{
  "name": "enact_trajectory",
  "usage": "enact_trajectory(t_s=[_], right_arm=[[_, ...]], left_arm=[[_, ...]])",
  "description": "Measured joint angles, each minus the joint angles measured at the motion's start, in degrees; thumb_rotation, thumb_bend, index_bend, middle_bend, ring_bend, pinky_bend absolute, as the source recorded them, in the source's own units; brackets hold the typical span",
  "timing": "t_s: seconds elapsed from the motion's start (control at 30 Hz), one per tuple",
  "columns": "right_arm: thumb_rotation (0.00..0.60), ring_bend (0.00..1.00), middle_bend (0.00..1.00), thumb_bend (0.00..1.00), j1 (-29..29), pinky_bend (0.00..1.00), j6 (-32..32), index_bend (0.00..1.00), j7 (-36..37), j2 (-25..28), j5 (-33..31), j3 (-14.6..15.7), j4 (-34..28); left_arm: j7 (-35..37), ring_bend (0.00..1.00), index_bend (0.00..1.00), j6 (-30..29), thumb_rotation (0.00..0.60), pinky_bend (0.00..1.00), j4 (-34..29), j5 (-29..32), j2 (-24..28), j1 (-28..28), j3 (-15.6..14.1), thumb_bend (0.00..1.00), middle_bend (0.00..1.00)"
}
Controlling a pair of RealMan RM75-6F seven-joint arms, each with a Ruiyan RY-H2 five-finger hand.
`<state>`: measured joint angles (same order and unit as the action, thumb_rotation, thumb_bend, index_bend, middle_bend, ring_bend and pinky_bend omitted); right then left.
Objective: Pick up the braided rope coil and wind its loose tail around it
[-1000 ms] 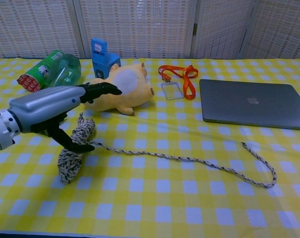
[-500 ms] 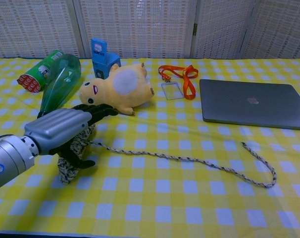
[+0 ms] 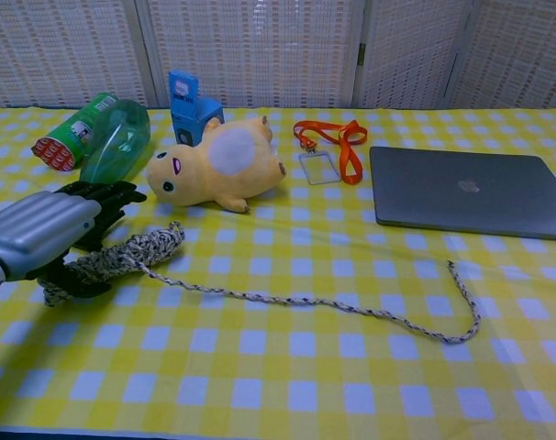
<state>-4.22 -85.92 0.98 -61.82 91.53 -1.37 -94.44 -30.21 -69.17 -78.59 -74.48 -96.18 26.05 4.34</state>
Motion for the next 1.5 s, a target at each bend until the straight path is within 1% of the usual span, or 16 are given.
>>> enact_trajectory(t_s=[0.07, 0.17, 0.27, 0.37, 0.5, 0.67, 0.73, 0.8, 0.97, 1.07, 1.17, 1.4, 1.5], right_arm=[[0.6, 0.06, 0.0, 0.34, 0.01, 0.01, -0.03, 0.0, 0.05, -0.03, -0.02, 0.0, 0.04], [0.6, 0.06, 0.0, 0.34, -0.04, 0.01, 0.03, 0.0, 0.17, -0.12, -0.03, -0.01, 0.17], [0.6, 0.06, 0.0, 0.34, -0.11, 0.01, 0.1, 0.0, 0.33, -0.26, -0.03, -0.02, 0.37], [0.6, 0.06, 0.0, 0.34, -0.19, 0.01, 0.26, 0.0, 0.53, -0.41, -0.07, -0.02, 0.63], [0.6, 0.06, 0.0, 0.34, -0.22, 0.01, 0.29, 0.0, 0.83, -0.46, -0.14, -0.02, 0.96], [0.6, 0.06, 0.0, 0.34, -0.14, 0.01, 0.25, 0.0, 1.29, -0.48, -0.27, 0.02, 1.37], [0.6, 0.06, 0.0, 0.34, -0.11, 0.01, 0.25, 0.0, 1.54, -0.53, -0.32, 0.06, 1.56], [0.6, 0.06, 0.0, 0.34, -0.03, 0.01, 0.19, 0.0, 1.77, -0.6, -0.37, 0.09, 1.78], [0.6, 0.06, 0.0, 0.34, 0.11, 0.01, 0.1, 0.0, 2.15, -0.76, -0.48, 0.17, 2.17], [0.6, 0.06, 0.0, 0.34, 0.15, 0.01, -0.01, 0.0, 2.26, -0.8, -0.38, 0.2, 2.3], [0.6, 0.06, 0.0, 0.34, 0.11, 0.01, 0.03, 0.0, 2.2, -0.72, -0.37, 0.19, 2.23], [0.6, 0.06, 0.0, 0.34, 0.08, 0.01, 0.18, 0.0, 1.95, -0.73, -0.41, 0.23, 2.07], [0.6, 0.06, 0.0, 0.34, 0.07, 0.01, 0.21, 0.0, 1.87, -0.78, -0.42, 0.25, 2.01]], left_arm=[[0.62, 0.0, 0.02, 0.15, 0.6, 0.0, -0.23, 0.51, 1.17, -0.4, -0.06, 0.25, 0.0], [1.5, 0.03, 0.08, 0.96, 0.6, 0.05, -0.7, 1.64, 2.86, -0.82, -0.08, 0.25, 0.03], [3.04, 0.11, 0.17, 1.9, 0.6, 0.16, -1.42, 2.58, 3.88, -1.09, -0.02, 0.25, 0.12], [5.39, 0.17, 0.22, 2.94, 0.6, 0.22, -2.16, 2.85, 4.51, -1.16, -0.02, 0.25, 0.19], [7.94, 0.2, 0.25, 5.26, 0.6, 0.25, -3.55, 2.76, 5.22, -0.63, -0.21, 0.25, 0.21], [7.94, 0.23, 0.27, 5.81, 0.6, 0.28, -4.86, 2.76, 4.9, 0.18, 0.15, 0.25, 0.23], [7.67, 0.27, 0.28, 5.79, 0.6, 0.32, -5.19, 2.86, 4.78, 0.49, 0.51, 0.25, 0.26], [7.31, 0.28, 0.3, 5.96, 0.6, 0.34, -5.47, 3.26, 4.89, 0.68, 0.68, 0.25, 0.27], [6.95, 0.33, 0.35, 6.68, 0.6, 0.36, -5.45, 4.3, 4.96, 1.06, 0.83, 0.26, 0.32], [7.06, 0.35, 0.37, 6.84, 0.6, 0.37, -5.0, 4.65, 4.69, 1.1, 0.71, 0.29, 0.34], [7.57, 0.37, 0.39, 6.72, 0.6, 0.4, -4.61, 4.77, 4.38, 1.06, 0.7, 0.35, 0.37], [8.51, 0.4, 0.42, 7.07, 0.6, 0.44, -4.42, 5.17, 4.67, 1.13, 0.67, 0.37, 0.4], [9.16, 0.43, 0.46, 7.17, 0.6, 0.46, -4.59, 5.08, 4.98, 1.14, 0.63, 0.38, 0.43]])
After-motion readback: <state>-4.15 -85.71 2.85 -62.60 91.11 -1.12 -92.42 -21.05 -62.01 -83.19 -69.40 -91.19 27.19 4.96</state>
